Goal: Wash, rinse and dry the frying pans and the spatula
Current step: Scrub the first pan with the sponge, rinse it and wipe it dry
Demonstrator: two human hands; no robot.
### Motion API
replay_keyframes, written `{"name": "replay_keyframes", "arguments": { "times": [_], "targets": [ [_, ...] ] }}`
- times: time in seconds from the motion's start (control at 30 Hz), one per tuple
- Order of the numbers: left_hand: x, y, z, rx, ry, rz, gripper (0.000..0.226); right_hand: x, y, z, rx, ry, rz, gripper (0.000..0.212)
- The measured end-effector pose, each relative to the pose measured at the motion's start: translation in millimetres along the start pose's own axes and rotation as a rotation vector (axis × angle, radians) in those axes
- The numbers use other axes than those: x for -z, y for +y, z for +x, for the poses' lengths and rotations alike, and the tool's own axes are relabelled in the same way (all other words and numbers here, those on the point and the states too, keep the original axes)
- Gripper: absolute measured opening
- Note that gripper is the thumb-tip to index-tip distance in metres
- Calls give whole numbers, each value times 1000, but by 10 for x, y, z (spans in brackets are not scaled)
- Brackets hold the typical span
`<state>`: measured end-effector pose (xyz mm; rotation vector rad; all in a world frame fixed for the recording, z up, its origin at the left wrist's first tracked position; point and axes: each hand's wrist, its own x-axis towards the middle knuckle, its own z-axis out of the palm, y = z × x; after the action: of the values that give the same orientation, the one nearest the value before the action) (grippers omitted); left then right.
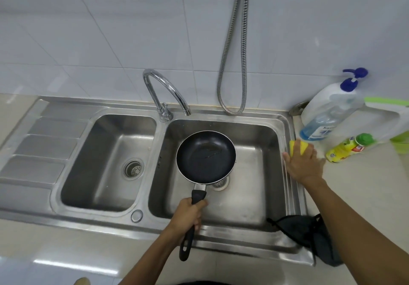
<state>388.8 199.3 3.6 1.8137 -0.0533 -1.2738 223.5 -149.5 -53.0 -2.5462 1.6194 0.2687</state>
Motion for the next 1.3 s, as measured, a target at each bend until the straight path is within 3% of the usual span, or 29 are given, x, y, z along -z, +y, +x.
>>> {"name": "replay_keyframes", "arguments": {
  "times": [0.13, 0.23, 0.3, 0.4, 0.5, 0.67, 0.8, 0.93, 1.03, 1.1, 1.17, 1.23, 1.3],
  "targets": [
    [-51, 94, 64, -45, -5, -6, 33, 427, -347, -132, -36, 16, 65, 81],
    [-127, 190, 75, -86, -10, -16, 47, 794, -877, -610, 85, 61, 333, 72],
    [-212, 268, 70, -104, -11, -43, 51, 774, -1217, -999, 123, -110, 605, 60],
    [-302, 315, 134, -116, -33, -117, 50, 503, -1487, -1473, 82, -431, 887, 61],
    [-364, 300, 188, -106, -81, -139, 58, 282, -1521, -1703, 43, -545, 1003, 44],
    [-496, 270, 242, -29, -85, -204, 62, 184, -1650, -1965, 14, -549, 1162, 20],
    [-519, 276, 231, -68, -180, -207, 53, 180, -1714, -1992, 65, -522, 1287, 27],
    [-532, 243, 296, -22, -184, -167, 59, 55, -1691, -1907, 86, -492, 1309, 53],
    [-432, 273, 299, -9, -187, -37, 72, 79, -1700, -1863, 97, -439, 1229, 43],
    [-210, 331, 304, -123, -125, 284, 67, 115, -1674, -1827, 117, -425, 1218, 29],
    [145, 397, 433, -193, 126, 632, 51, 115, -1606, -1772, 138, -410, 1182, 32],
    [526, 552, 578, -247, 425, 807, 39, 87, -1541, -1707, 114, -399, 1158, 37],
    [843, 863, 727, -392, 555, 869, 37, 57, -1499, -1645, 84, -389, 1138, 40]
  ]
}}
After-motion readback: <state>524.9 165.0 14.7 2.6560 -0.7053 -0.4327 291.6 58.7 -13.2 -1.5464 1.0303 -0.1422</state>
